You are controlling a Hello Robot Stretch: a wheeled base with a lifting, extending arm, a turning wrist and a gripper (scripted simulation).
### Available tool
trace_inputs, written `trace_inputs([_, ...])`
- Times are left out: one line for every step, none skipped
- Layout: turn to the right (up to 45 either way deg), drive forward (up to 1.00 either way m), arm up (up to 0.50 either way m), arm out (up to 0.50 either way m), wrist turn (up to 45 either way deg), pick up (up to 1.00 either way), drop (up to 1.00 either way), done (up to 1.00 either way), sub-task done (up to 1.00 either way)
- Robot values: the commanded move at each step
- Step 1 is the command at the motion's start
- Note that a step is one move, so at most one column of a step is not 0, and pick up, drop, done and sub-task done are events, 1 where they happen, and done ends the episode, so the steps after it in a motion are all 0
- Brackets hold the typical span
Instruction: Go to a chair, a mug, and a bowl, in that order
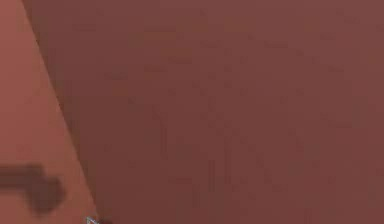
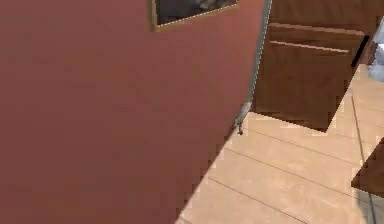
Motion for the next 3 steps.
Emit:
trace_inputs([-45.0, 0.0, 0.0, 0.0, 0.0, 0.0, 0.0, 0.0, 0.0])
trace_inputs([-45.0, 0.0, 0.0, 0.0, 0.0, 0.0, 0.0, 0.0, 0.0])
trace_inputs([-45.0, 0.0, 0.0, 0.0, 0.0, 0.0, 0.0, 0.0, 0.0])
